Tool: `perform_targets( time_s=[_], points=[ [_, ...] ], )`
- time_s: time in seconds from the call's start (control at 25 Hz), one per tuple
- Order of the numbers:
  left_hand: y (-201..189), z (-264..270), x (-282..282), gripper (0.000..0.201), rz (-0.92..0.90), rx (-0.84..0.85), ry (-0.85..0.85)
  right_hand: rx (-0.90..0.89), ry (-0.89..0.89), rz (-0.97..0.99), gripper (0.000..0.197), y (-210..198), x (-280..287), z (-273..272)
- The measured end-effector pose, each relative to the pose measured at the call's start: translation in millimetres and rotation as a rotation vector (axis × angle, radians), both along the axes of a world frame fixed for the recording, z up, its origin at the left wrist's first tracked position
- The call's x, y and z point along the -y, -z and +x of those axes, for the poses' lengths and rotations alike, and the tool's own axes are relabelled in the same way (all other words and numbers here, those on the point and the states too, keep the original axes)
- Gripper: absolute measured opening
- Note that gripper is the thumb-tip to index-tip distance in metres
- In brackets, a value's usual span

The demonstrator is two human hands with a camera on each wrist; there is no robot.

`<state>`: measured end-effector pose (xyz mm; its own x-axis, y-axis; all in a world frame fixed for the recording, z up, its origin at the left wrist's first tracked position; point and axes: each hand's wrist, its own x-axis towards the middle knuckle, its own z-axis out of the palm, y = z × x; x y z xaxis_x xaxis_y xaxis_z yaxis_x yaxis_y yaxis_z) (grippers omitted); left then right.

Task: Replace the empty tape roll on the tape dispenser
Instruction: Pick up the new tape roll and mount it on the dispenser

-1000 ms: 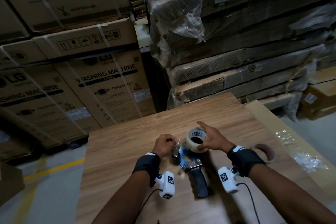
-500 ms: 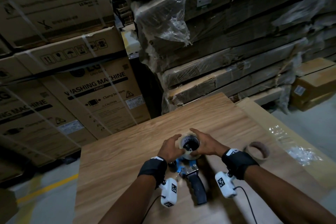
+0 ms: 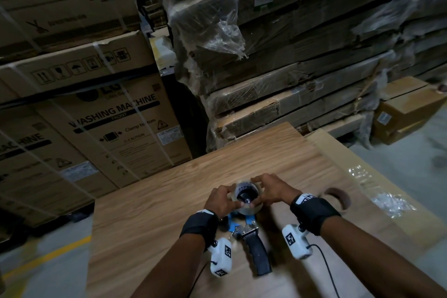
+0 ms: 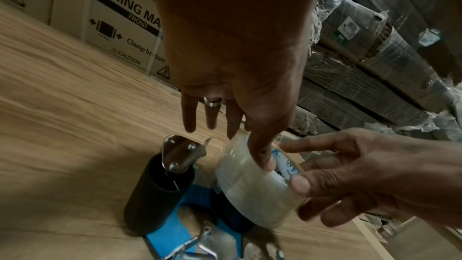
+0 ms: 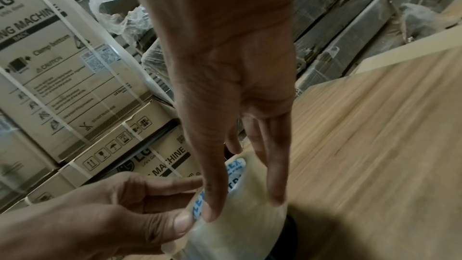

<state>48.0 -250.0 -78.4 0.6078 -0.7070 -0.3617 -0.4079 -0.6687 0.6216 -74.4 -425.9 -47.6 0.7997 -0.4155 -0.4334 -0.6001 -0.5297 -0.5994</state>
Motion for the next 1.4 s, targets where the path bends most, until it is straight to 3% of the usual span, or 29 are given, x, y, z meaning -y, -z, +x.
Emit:
perform_targets(
  time_s=[0.12,0.56,0.72,0.92,1.16,1.4],
  points=[
    [23,10,4,0.102,0.026,0.008,-0.019,-0.034,0.031,0.020,0.105,5,1,6],
    [39,12,5,0.086,0.053,0.060,-0.025,-0.004,0.162,-0.026,0.101,25,-9,1],
    [62,24,9,0.084,0.082,0.094,-0.006,0.020,0.177,-0.008,0.100,22,-9,-1],
    [23,13,10,0.081,0.108,0.101,0.017,0.013,0.180,0.015,0.103,28,-9,1],
    [22,10,13,0.088,0.122,0.102,0.010,0.007,0.210,0.063,0.108,42,-7,0],
    [25,13,15,0.100,0.136,0.113,0.037,0.015,0.215,0.093,0.096,43,-4,1]
  ],
)
